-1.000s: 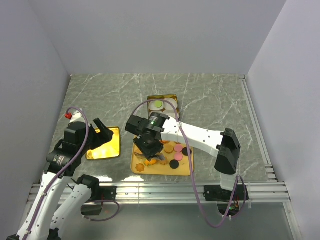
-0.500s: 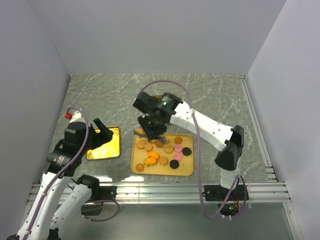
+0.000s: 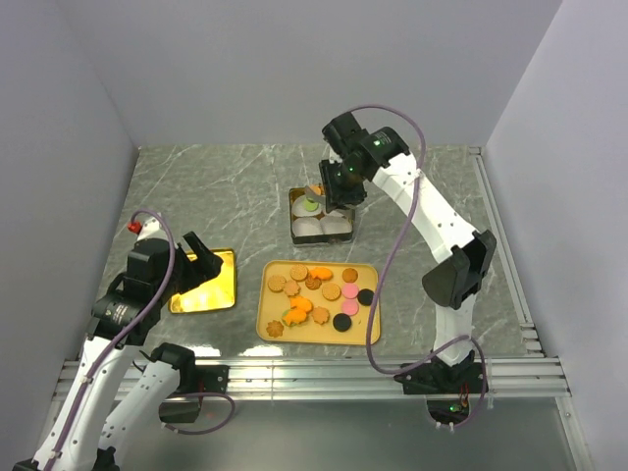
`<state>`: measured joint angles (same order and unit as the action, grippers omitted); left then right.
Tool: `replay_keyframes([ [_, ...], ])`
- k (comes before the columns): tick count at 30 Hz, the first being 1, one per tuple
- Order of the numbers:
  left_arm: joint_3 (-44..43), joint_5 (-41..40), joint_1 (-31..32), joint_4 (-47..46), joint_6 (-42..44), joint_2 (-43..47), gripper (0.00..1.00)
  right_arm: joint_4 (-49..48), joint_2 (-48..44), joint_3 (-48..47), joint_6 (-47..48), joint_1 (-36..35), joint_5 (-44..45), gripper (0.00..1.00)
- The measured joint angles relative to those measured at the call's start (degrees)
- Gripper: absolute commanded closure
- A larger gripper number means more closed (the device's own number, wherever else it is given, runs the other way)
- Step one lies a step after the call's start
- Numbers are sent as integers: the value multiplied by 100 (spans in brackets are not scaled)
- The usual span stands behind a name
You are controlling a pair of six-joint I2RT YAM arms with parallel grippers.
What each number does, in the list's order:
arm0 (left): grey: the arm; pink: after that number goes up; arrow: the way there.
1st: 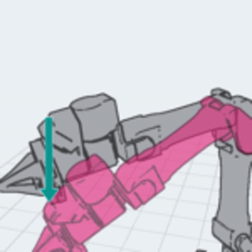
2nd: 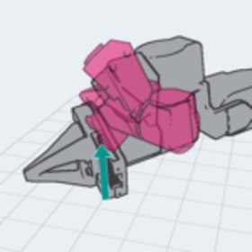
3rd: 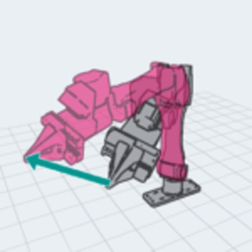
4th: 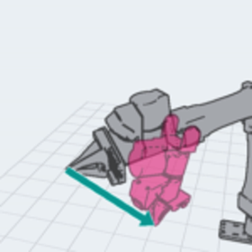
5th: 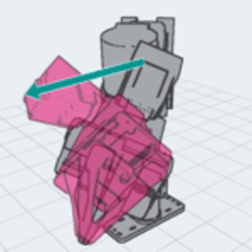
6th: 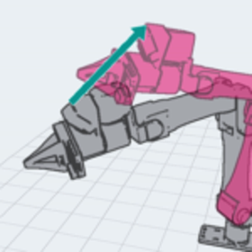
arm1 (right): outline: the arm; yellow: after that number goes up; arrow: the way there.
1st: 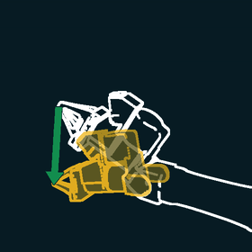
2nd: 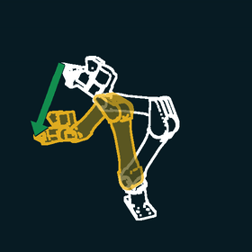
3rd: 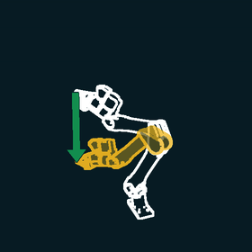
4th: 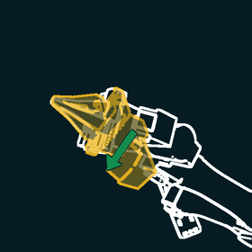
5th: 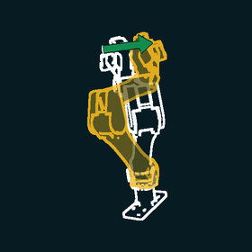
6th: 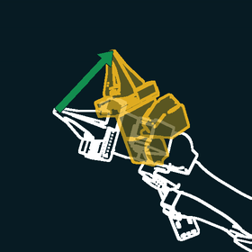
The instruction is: Pack the cookies
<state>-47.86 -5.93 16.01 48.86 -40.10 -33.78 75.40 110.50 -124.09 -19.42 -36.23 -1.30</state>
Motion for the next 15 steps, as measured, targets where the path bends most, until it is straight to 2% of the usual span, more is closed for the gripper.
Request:
replay_keyframes([
  [8,0,-2,0,33,-4,-129,15,-210,463,-81,4,461,-20,62],
  [15,0,-17,0,35,-7,-133,14,-352,514,-79,70,807,-61,62],
])
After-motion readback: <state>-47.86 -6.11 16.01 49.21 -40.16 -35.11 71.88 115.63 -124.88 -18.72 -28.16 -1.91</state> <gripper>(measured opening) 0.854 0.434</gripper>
